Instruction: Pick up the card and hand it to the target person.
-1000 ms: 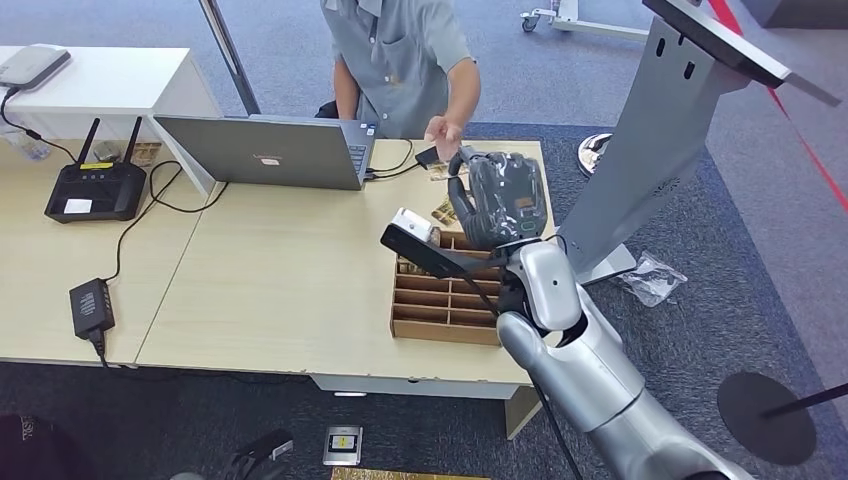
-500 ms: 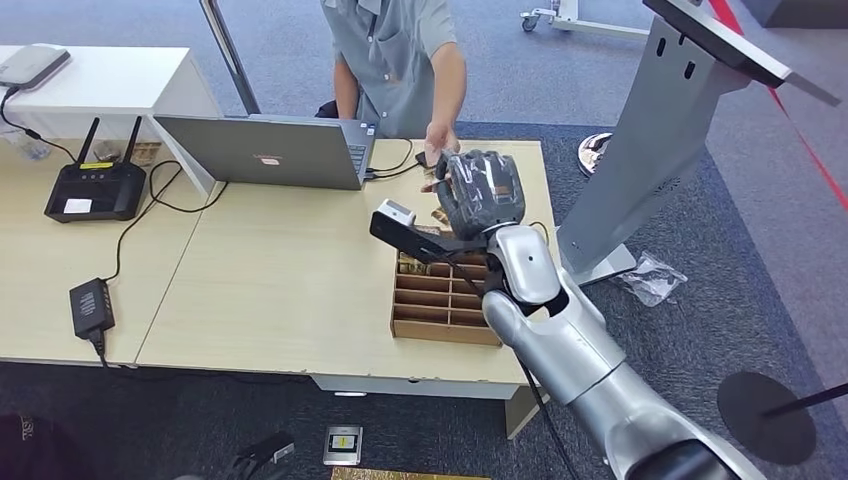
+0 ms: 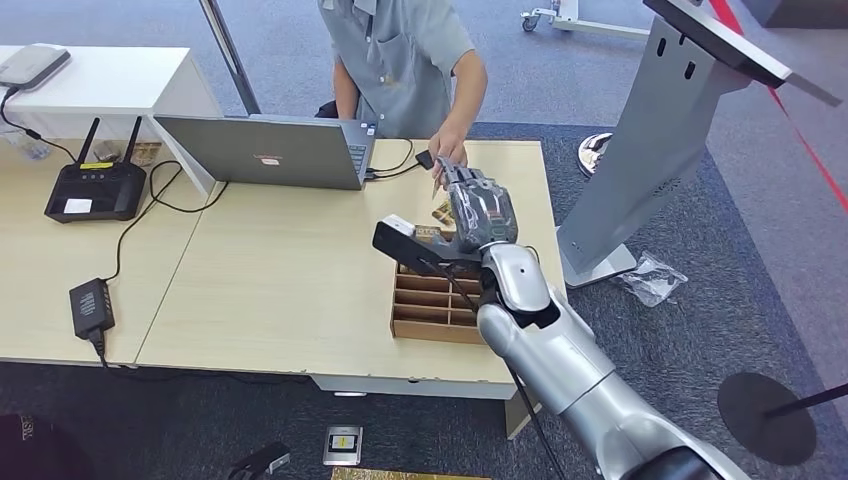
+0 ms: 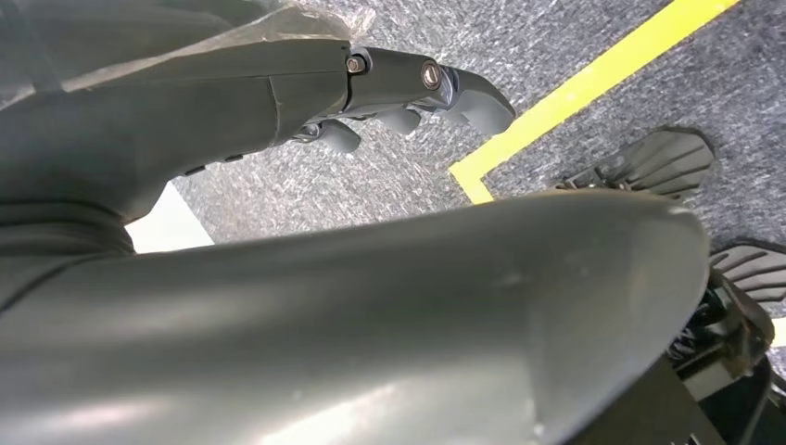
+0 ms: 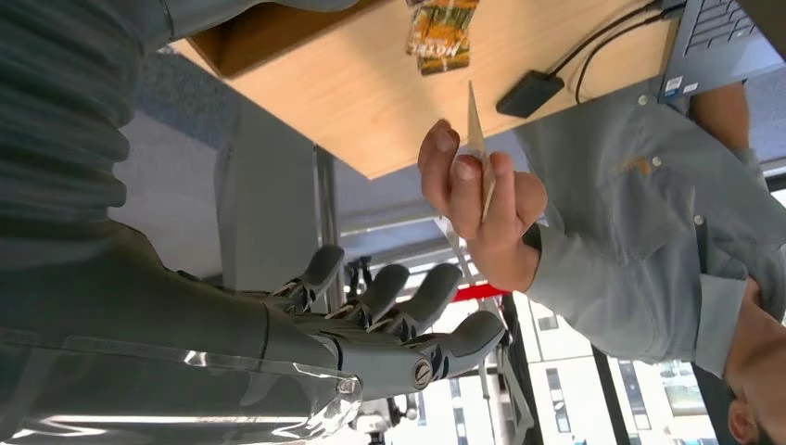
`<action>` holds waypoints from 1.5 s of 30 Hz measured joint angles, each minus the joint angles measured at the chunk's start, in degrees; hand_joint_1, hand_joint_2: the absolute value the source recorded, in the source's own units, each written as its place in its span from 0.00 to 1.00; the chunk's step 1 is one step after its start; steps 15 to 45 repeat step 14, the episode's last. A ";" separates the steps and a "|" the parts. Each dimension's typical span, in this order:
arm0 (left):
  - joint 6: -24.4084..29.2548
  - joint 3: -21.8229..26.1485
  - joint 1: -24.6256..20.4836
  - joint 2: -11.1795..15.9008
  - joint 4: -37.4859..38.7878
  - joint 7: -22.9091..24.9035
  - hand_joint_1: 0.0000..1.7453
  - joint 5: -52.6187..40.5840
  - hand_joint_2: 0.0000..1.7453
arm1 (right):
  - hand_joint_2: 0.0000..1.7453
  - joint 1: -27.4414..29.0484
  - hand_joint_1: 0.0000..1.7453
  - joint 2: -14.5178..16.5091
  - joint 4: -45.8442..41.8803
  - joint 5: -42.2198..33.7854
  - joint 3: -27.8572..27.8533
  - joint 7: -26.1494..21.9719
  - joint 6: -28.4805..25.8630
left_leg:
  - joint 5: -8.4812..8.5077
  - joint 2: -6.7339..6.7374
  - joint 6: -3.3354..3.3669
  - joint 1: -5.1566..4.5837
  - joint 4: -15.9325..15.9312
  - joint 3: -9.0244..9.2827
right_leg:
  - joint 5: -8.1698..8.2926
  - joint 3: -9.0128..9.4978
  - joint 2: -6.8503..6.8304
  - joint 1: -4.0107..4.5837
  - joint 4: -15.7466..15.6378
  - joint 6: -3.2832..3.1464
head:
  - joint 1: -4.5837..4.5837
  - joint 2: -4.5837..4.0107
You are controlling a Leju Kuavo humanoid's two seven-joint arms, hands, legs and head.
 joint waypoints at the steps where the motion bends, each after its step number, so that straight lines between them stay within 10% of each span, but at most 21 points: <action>1: 0.07 0.04 0.15 0.06 0.01 -0.05 0.00 0.04 0.00 | 1.00 0.59 0.00 -0.11 -0.59 -1.15 -0.01 -0.14 0.19 | 0.00 0.00 0.00 0.00 0.00 0.00 | 0.00 0.00 0.00 0.00 0.00 0.00 | 0.00 0.00; 14: 0.76 0.49 2.34 0.99 0.05 -1.46 0.00 0.34 0.00 | 1.00 10.73 0.00 -3.23 -13.61 -23.42 -2.34 -6.11 3.75 | 0.00 0.02 0.00 0.00 0.00 0.03 | 0.00 -0.01 0.00 0.00 -0.01 0.00 | 0.00 0.00; 45: 0.76 0.49 2.34 0.99 0.05 -1.46 0.00 0.34 0.00 | 1.00 10.73 0.00 -3.23 -13.61 -23.42 -2.34 -6.11 3.75 | 0.00 0.02 0.00 0.00 0.00 0.03 | 0.00 -0.01 0.00 0.00 -0.01 0.00 | 0.00 0.00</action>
